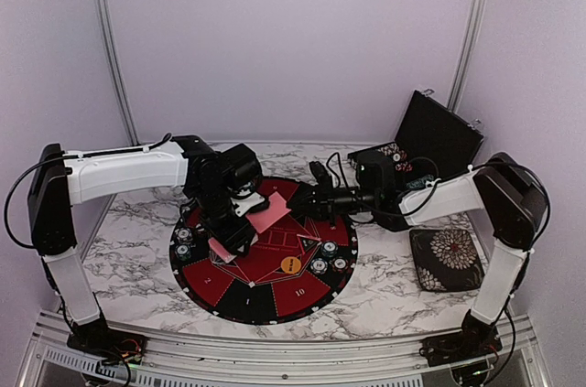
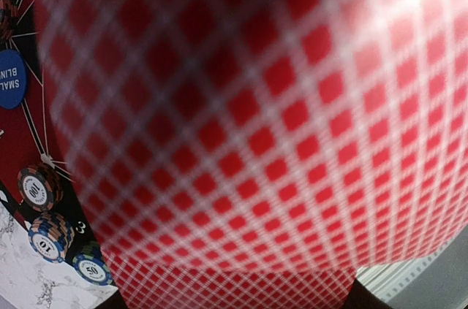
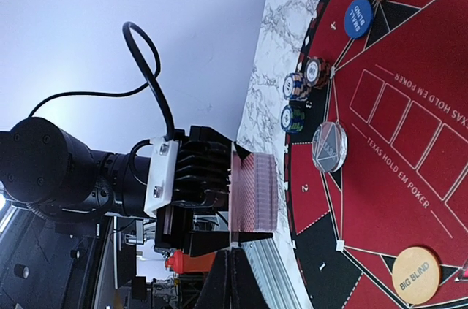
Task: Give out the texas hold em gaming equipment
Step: Distribute the poker card at position 2.
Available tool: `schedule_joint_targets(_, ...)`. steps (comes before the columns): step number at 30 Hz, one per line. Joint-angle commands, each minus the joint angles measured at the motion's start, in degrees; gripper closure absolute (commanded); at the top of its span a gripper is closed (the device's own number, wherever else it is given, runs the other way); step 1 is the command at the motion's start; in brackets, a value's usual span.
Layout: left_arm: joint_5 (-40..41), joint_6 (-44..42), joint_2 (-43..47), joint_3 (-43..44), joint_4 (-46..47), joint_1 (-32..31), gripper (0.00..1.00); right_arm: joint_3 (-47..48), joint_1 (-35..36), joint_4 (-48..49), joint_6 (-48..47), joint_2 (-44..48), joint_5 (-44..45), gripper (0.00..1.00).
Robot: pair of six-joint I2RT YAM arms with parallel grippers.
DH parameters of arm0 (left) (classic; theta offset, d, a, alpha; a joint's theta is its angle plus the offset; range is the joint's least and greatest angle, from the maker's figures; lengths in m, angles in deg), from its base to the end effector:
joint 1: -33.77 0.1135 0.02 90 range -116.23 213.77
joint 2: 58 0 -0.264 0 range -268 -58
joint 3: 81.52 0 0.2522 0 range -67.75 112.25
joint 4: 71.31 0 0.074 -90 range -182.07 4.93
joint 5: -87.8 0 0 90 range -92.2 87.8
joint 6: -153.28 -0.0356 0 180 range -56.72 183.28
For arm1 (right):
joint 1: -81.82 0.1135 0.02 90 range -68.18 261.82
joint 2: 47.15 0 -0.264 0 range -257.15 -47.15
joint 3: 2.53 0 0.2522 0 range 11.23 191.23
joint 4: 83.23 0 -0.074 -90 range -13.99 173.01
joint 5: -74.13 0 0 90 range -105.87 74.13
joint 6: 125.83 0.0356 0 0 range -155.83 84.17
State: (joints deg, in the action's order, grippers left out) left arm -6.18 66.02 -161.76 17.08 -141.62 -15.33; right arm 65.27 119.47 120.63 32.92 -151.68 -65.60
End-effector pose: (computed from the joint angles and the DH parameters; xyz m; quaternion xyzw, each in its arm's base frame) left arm 0.2348 -0.2748 0.2412 0.3943 0.9096 -0.0862 0.0986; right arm 0.2866 0.2554 0.1966 -0.0624 0.7537 0.6498 0.0756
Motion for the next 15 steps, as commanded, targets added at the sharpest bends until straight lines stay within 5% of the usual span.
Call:
schedule_joint_targets(1, 0.51, 0.77, 2.9, -1.05, 0.96, 0.78, 0.49, -0.33, -1.5, 0.43, -0.21, 1.74, -0.61, 1.0)
schedule_joint_targets(15, 0.31, 2.08, 6.67, -5.25, 2.15, 3.2, 0.5, 1.23, -5.81, -0.49, -1.59, -0.43, -0.78, 1.0)
